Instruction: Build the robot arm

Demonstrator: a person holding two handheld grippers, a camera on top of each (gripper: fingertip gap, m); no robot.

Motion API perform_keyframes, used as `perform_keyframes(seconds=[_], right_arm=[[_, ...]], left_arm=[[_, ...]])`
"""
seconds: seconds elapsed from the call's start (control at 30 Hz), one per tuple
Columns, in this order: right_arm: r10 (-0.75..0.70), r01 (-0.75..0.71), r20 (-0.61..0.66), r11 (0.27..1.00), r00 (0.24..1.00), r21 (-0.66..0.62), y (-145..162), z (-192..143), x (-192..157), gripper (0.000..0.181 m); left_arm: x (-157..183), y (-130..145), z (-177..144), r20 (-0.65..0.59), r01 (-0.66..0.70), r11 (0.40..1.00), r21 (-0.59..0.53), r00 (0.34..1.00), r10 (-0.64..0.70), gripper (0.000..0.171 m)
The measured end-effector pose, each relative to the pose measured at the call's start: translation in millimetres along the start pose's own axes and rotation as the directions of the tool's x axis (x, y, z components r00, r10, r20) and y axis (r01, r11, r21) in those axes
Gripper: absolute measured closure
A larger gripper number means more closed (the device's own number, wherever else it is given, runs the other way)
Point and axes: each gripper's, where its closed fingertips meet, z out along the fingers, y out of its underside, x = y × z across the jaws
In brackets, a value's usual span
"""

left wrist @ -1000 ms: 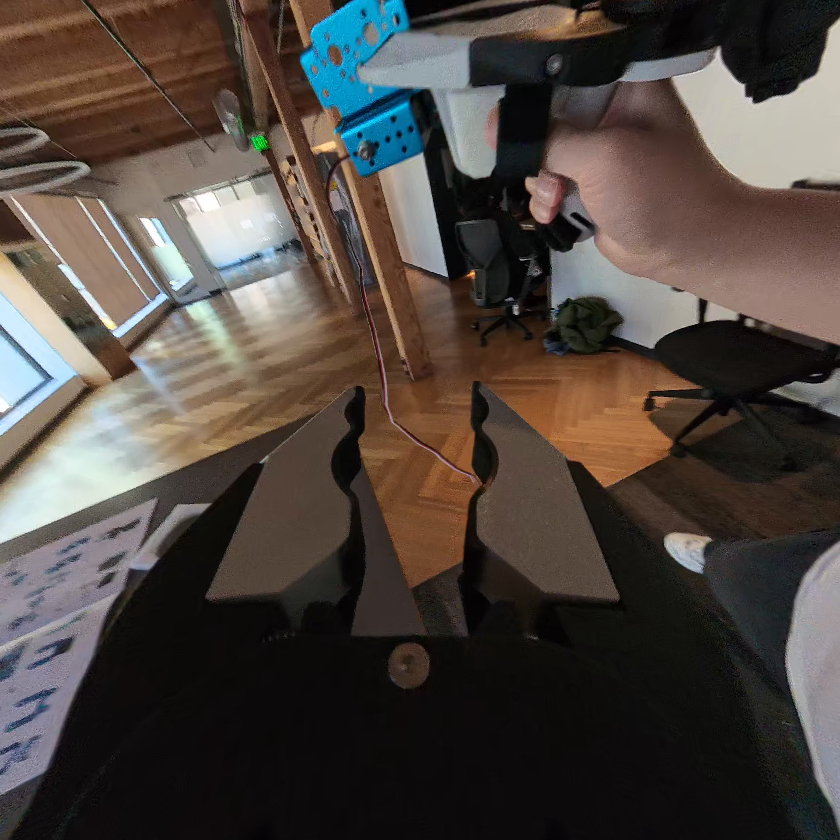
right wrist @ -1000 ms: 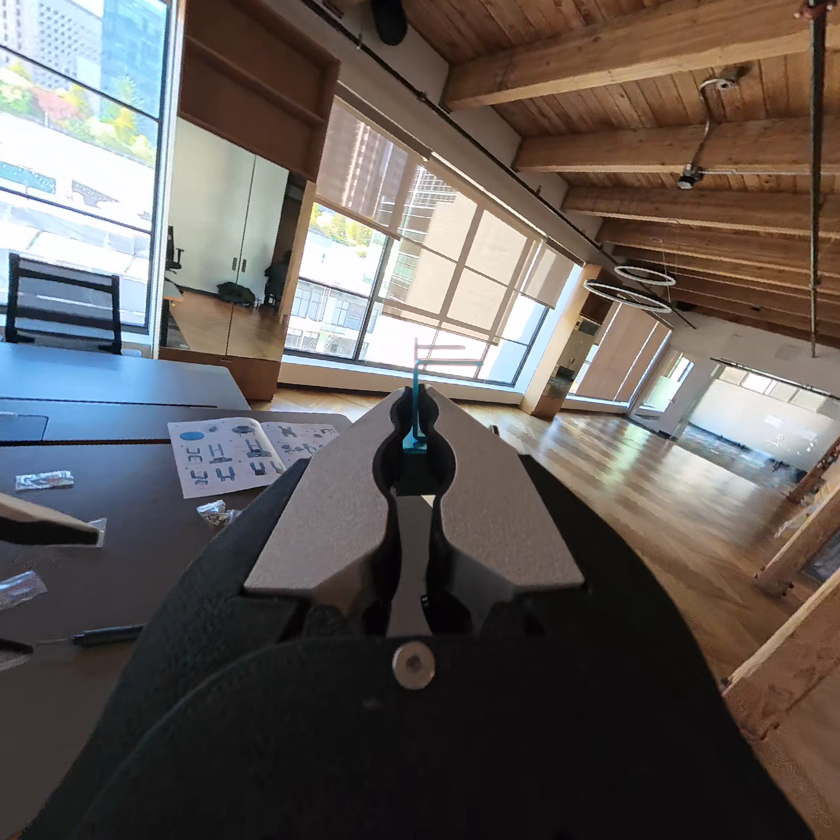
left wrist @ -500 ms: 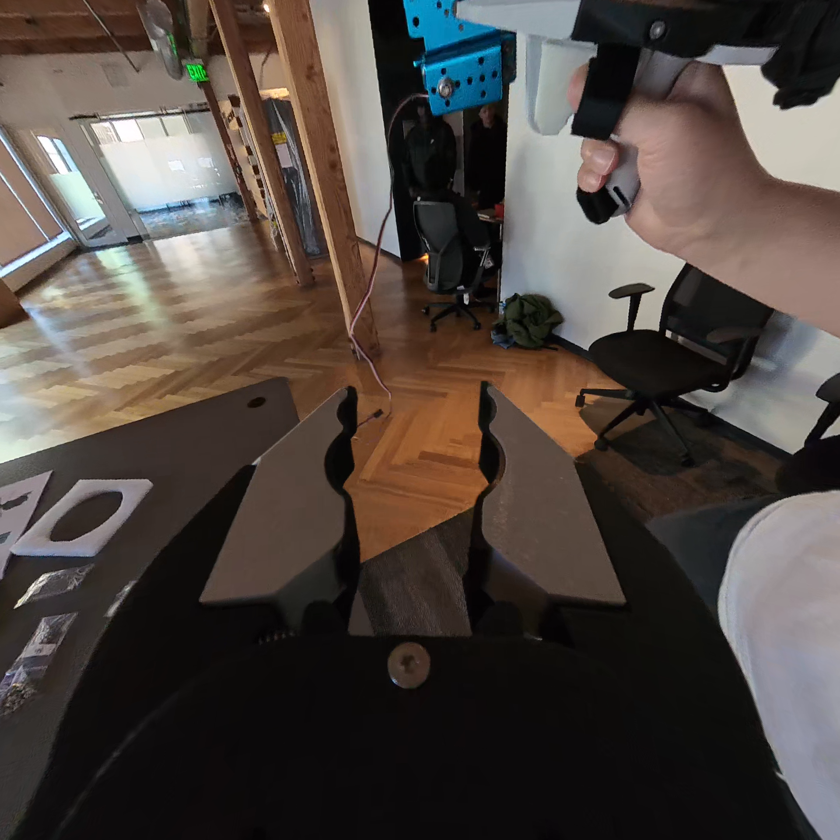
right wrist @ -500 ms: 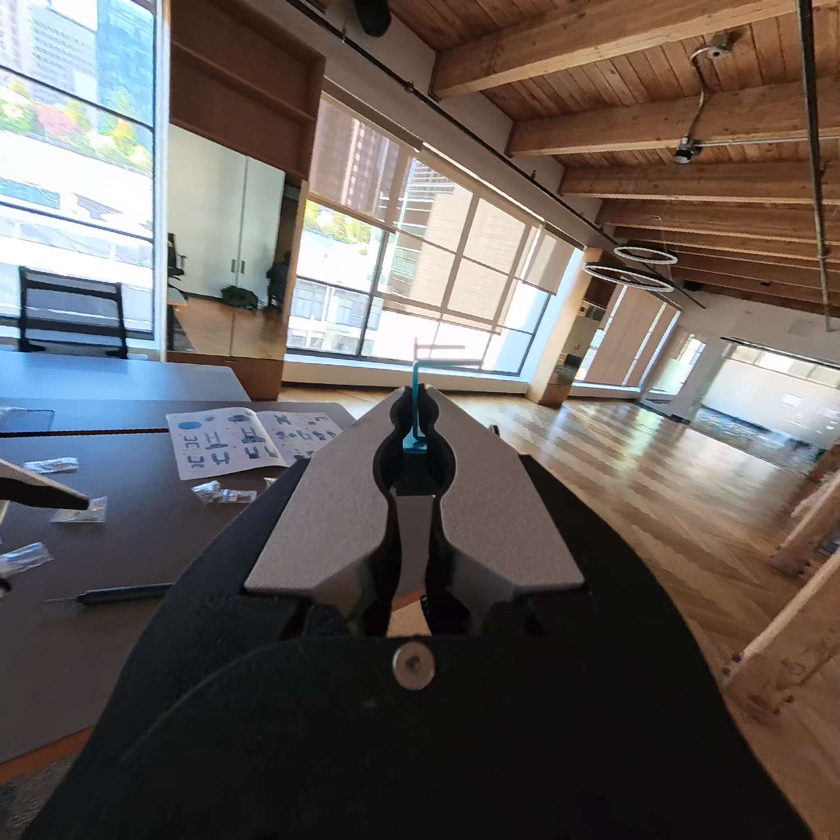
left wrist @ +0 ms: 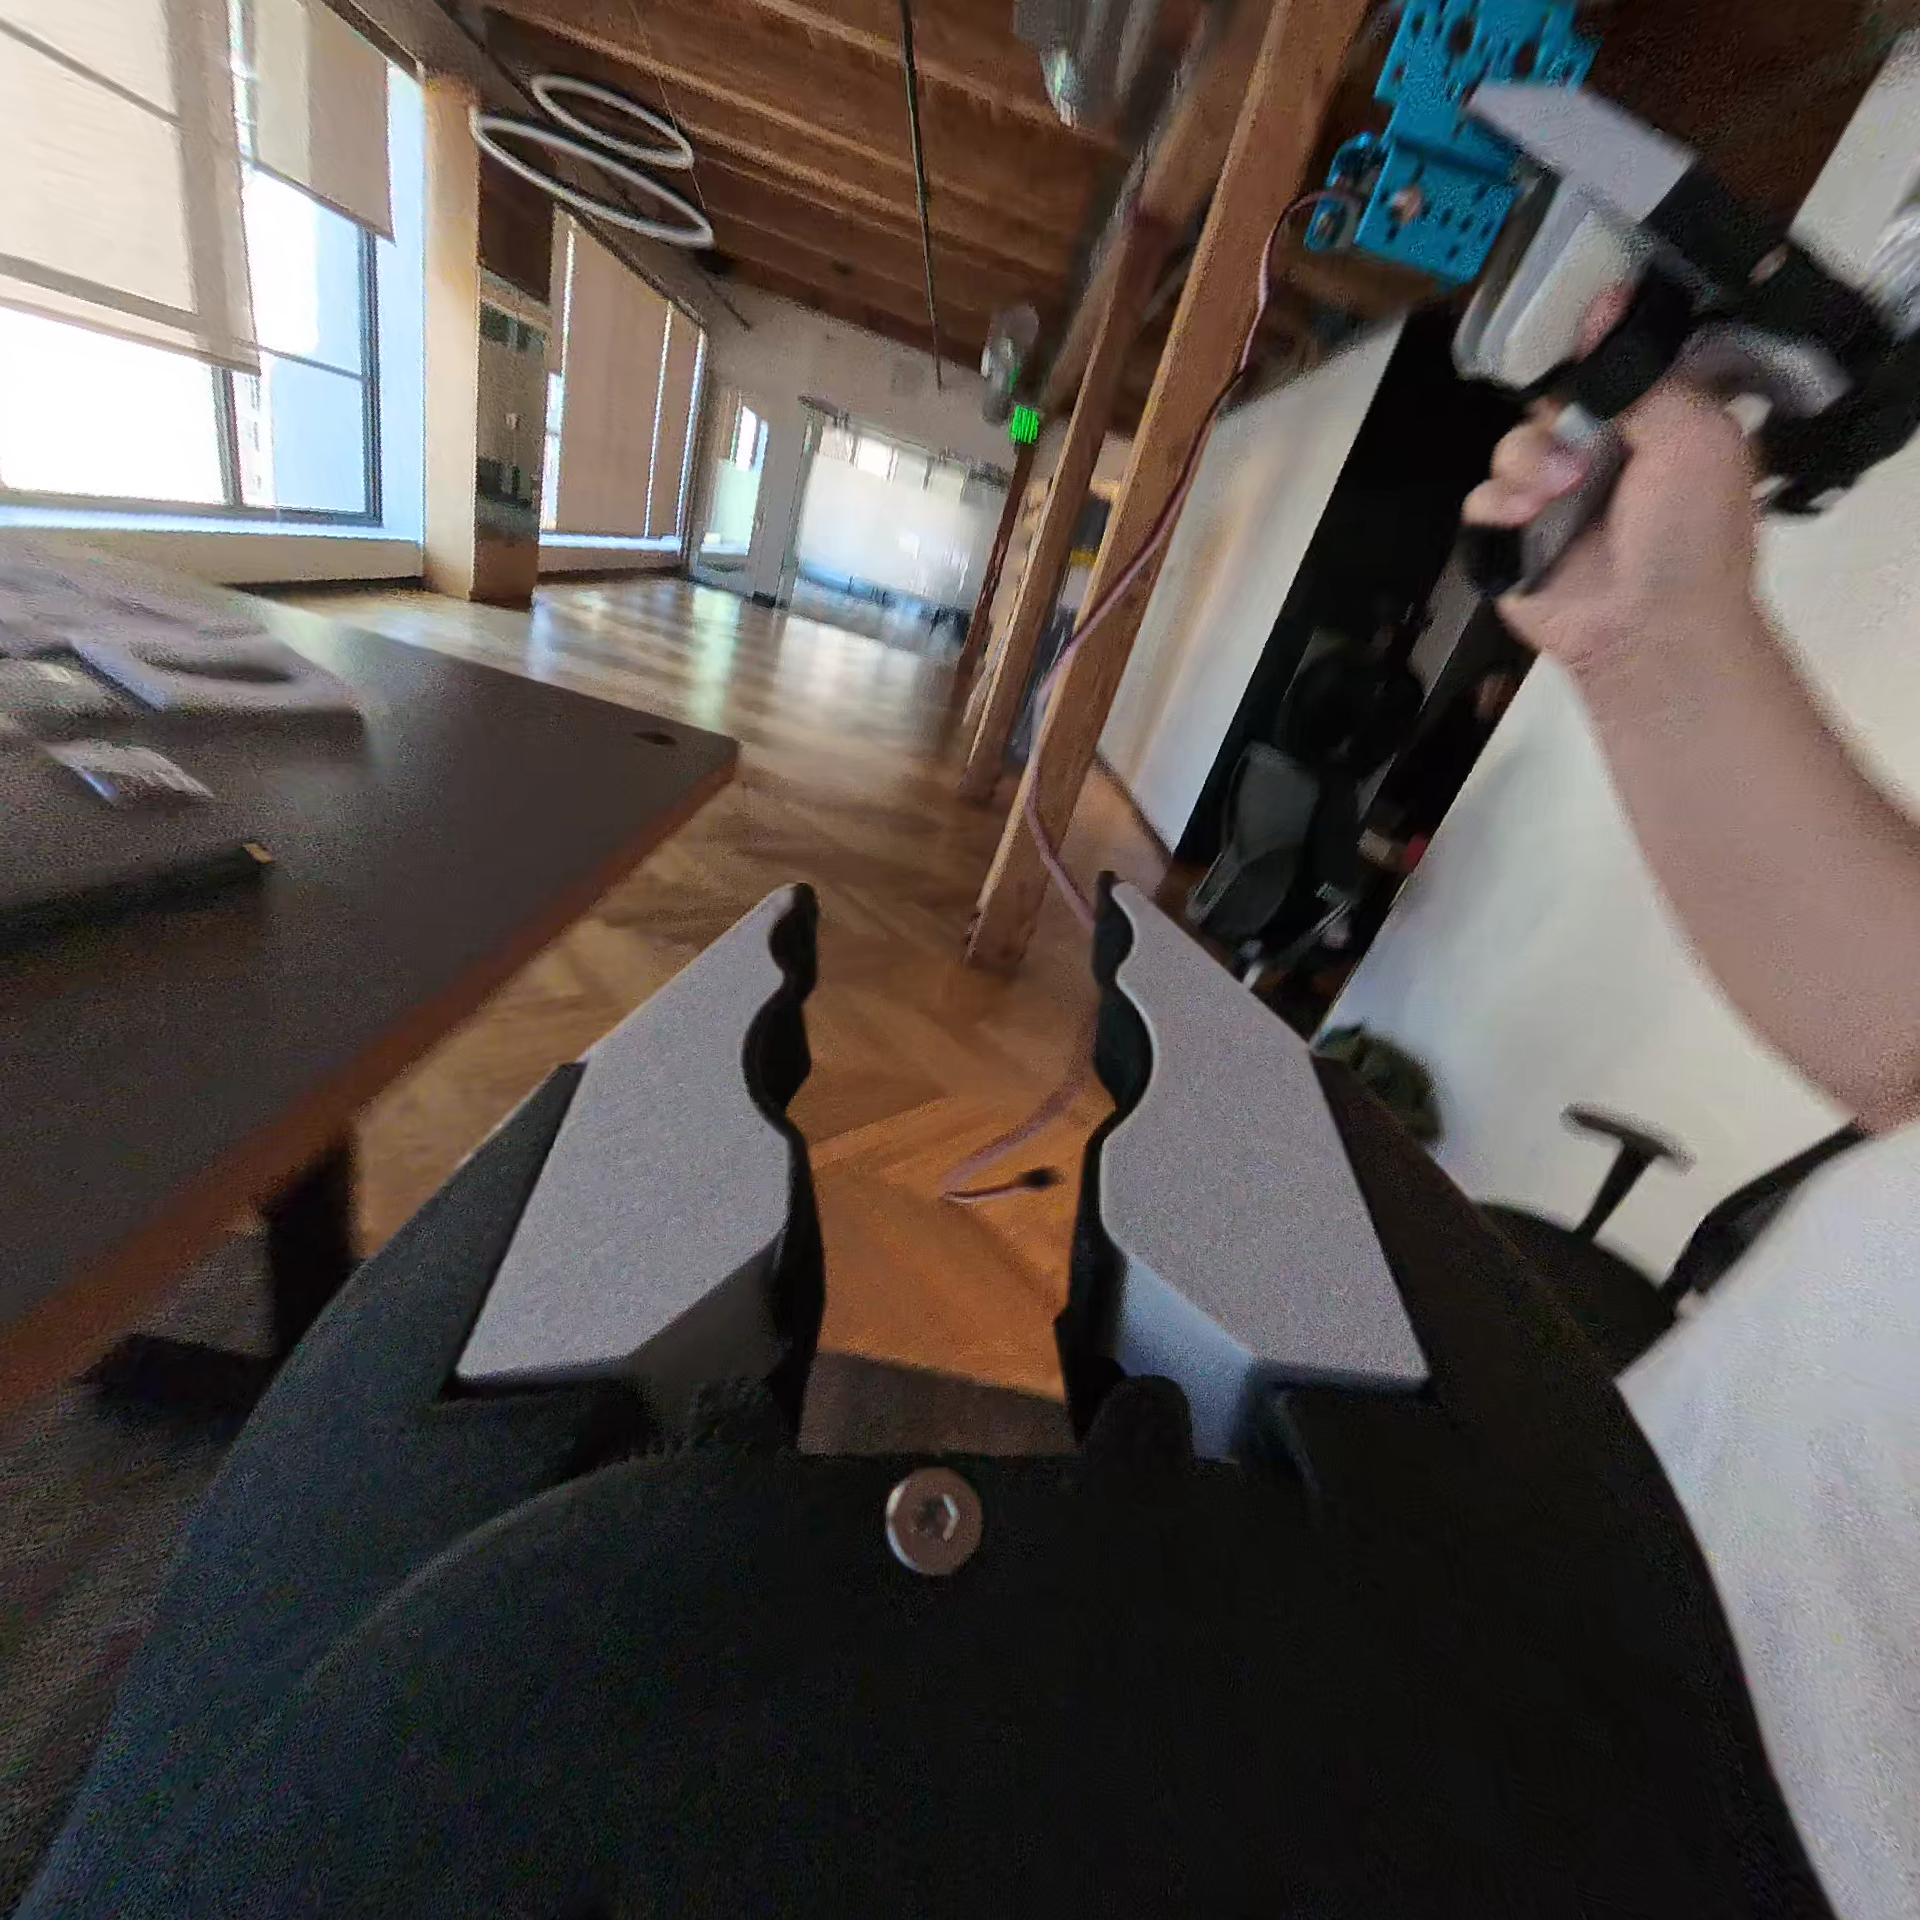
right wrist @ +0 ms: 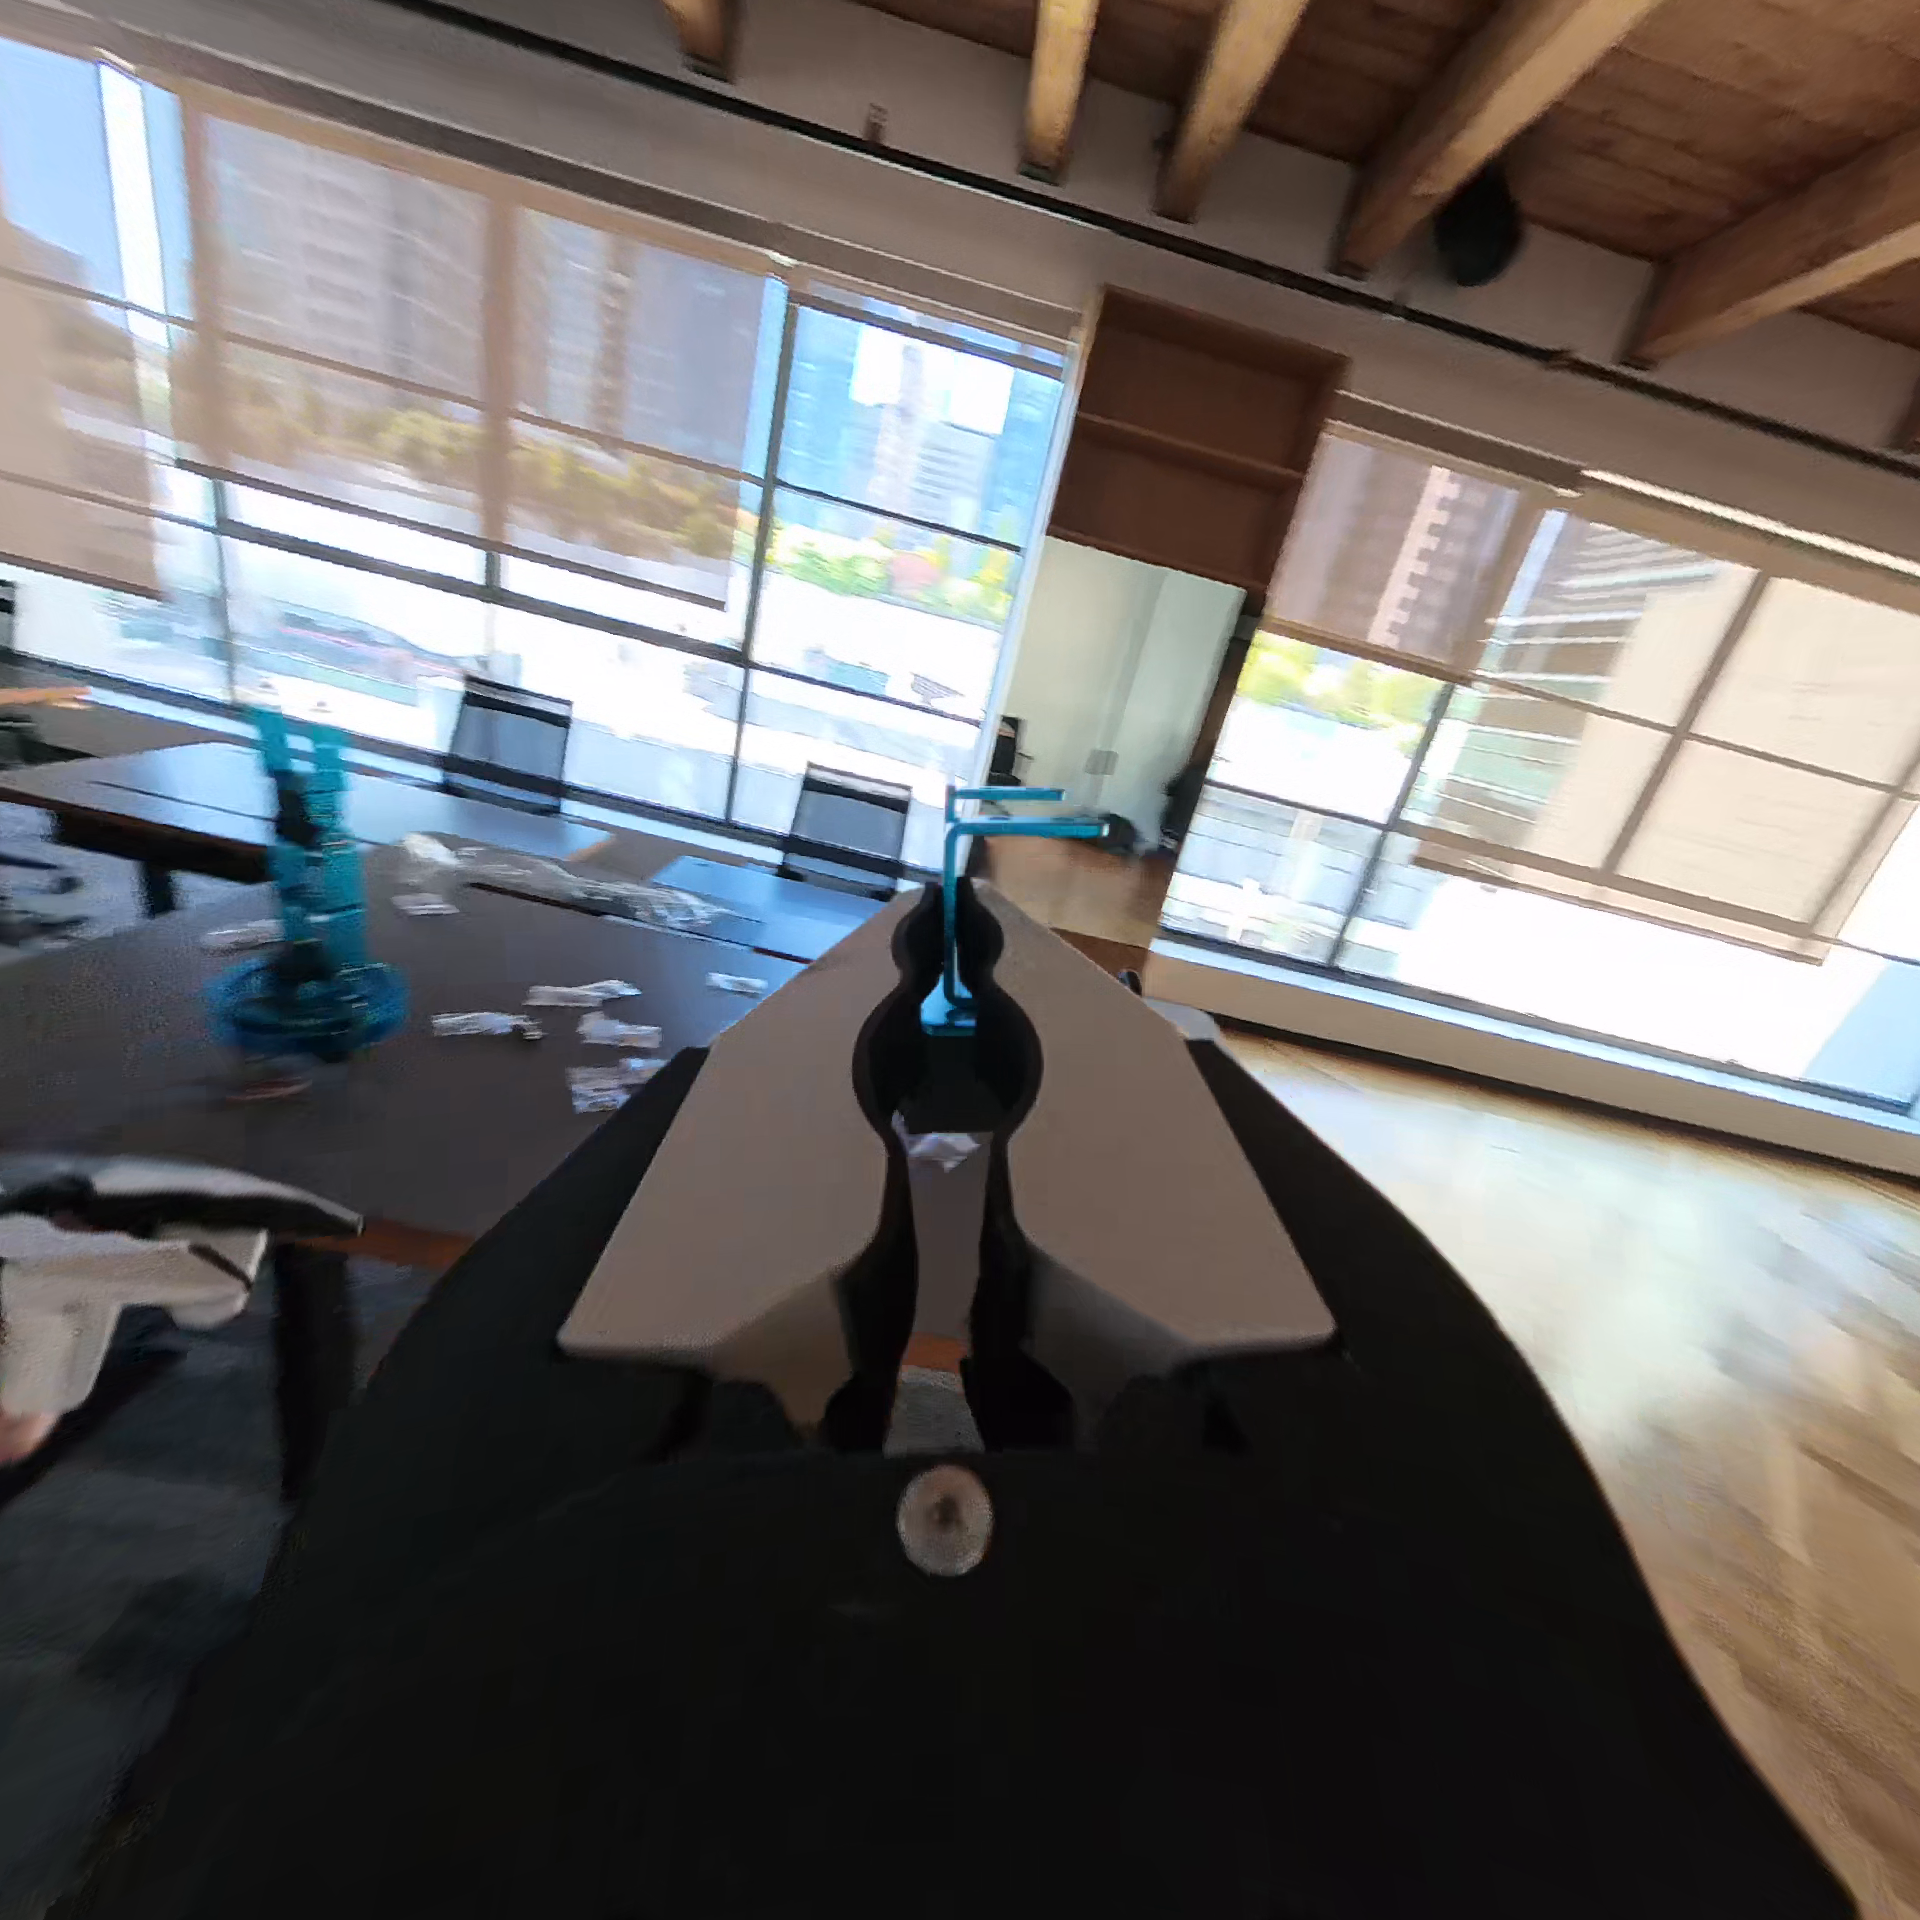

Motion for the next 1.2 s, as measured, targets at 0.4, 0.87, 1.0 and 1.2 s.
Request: perform_keyframes(seconds=[0.4,0.87,1.0,1.2], right_arm=[[0.13,-0.131,0.057,0.991,0.99,0.011,48.9,-86.9,-16.4,0.18],[0.066,-0.058,-0.276,0.998,0.959,0.035,9.9,-66.4,-90.1,0.18],[0.088,-0.083,-0.273,0.996,0.958,0.03,-9.9,-41.4,-122.5,0.18],[0.06,-0.057,-0.251,0.998,0.966,0.021,-33.6,-7.7,-164.2,0.18]], left_arm=[[43.0,72.0,-189.1,0.488,0.121,0.988,0.092,0.86,-0.151,0.131],[-25.3,-19.1,-368.9,0.5,-0.051,0.992,-0.118,0.86,0.104,0.136],[-50.9,-24.0,-417.3,0.522,-0.014,0.991,-0.131,0.849,0.081,0.136],[-76.6,-41.5,-467.9,0.581,-0.078,0.992,-0.097,0.805,0.12,0.137]])
